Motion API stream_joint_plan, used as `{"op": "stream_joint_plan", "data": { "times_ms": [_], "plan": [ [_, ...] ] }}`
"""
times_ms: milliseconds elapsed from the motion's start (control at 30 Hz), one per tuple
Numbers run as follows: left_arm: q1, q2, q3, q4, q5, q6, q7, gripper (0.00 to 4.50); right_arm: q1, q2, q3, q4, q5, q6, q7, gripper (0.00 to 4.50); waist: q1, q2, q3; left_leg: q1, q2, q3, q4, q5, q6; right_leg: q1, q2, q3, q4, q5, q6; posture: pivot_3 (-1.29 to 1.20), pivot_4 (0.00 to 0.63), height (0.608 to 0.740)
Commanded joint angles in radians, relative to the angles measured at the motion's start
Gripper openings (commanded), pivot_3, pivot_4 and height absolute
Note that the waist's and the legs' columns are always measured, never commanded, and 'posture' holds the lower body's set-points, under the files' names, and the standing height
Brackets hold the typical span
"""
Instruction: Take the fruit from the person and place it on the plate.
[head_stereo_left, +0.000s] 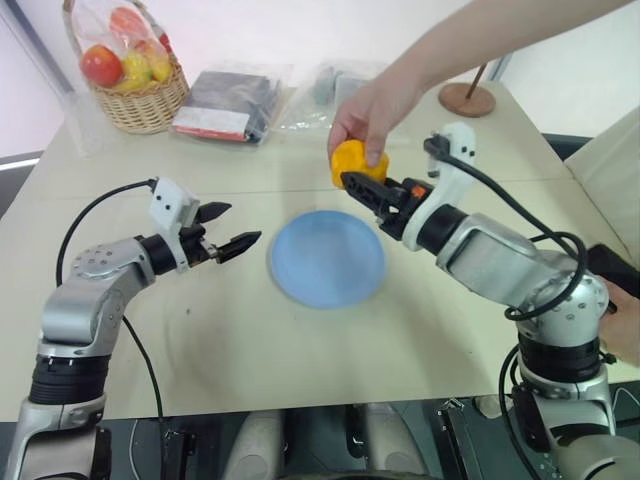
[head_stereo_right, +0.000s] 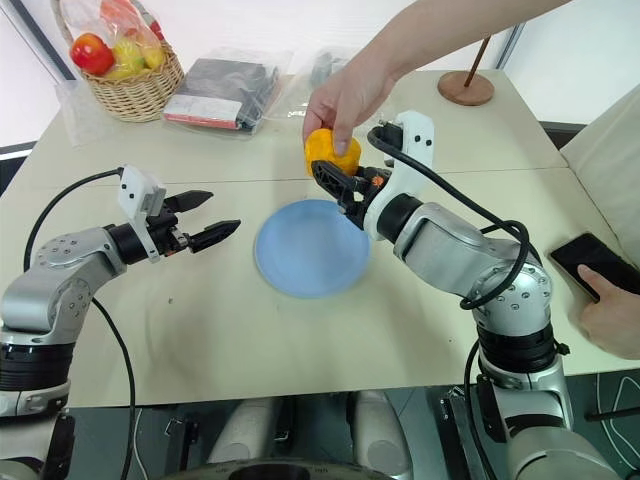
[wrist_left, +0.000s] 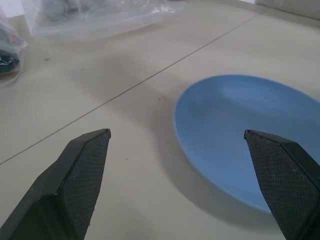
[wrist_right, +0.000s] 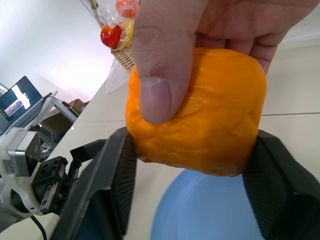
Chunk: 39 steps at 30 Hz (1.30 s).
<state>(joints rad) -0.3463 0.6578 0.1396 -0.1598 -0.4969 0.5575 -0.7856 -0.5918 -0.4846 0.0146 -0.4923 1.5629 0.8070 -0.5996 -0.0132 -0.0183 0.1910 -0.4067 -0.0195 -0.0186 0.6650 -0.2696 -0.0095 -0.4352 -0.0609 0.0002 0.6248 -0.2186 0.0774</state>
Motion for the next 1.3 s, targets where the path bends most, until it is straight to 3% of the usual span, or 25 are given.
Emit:
{"op": "stream_joint_plan", "data": {
  "times_ms": [33,333,633,867,1300],
  "plan": [
    [0.001,0.015,0.028,-0.032,-0.003,-0.018,-0.002,4.50,-0.021,0.007,-0.011,-0.017,-0.003,-0.006,0.010,2.74,0.000,0.000,0.000,0.000,0.000,0.000,0.000,0.000,0.000,0.000,0.000,0.000,0.000,0.000,0.001,0.00,0.150,0.740],
    [-0.003,0.010,0.024,-0.026,-0.002,-0.022,-0.003,4.50,-0.015,0.000,-0.017,-0.026,0.004,0.000,0.014,2.74,0.000,0.000,0.000,0.000,0.000,0.000,0.000,0.000,0.000,0.000,0.000,0.000,0.000,0.000,0.001,0.00,0.150,0.740],
    [0.004,0.060,0.030,-0.060,-0.079,0.064,-0.081,4.50,0.065,-0.190,-0.018,-0.081,0.078,0.110,0.215,2.74,0.001,0.000,0.000,-0.001,0.000,0.000,0.000,0.000,0.000,0.000,0.000,0.000,-0.001,-0.001,-0.001,0.00,0.150,0.740],
    [0.047,0.175,0.018,-0.135,-0.159,0.167,-0.198,4.50,0.088,-0.275,0.126,-0.050,-0.242,0.190,0.439,2.74,-0.001,0.000,0.000,0.000,0.000,0.000,0.000,0.000,0.000,0.000,0.001,-0.001,0.000,-0.001,-0.002,0.00,0.150,0.740],
    [0.082,0.293,0.043,-0.160,-0.177,0.198,-0.281,4.50,0.112,-0.171,0.246,0.041,-0.658,0.174,0.693,2.74,0.001,0.000,0.000,-0.001,0.000,0.000,0.000,0.000,0.000,0.000,0.001,-0.001,-0.003,-0.001,-0.002,0.00,0.150,0.740]
  ]
}}
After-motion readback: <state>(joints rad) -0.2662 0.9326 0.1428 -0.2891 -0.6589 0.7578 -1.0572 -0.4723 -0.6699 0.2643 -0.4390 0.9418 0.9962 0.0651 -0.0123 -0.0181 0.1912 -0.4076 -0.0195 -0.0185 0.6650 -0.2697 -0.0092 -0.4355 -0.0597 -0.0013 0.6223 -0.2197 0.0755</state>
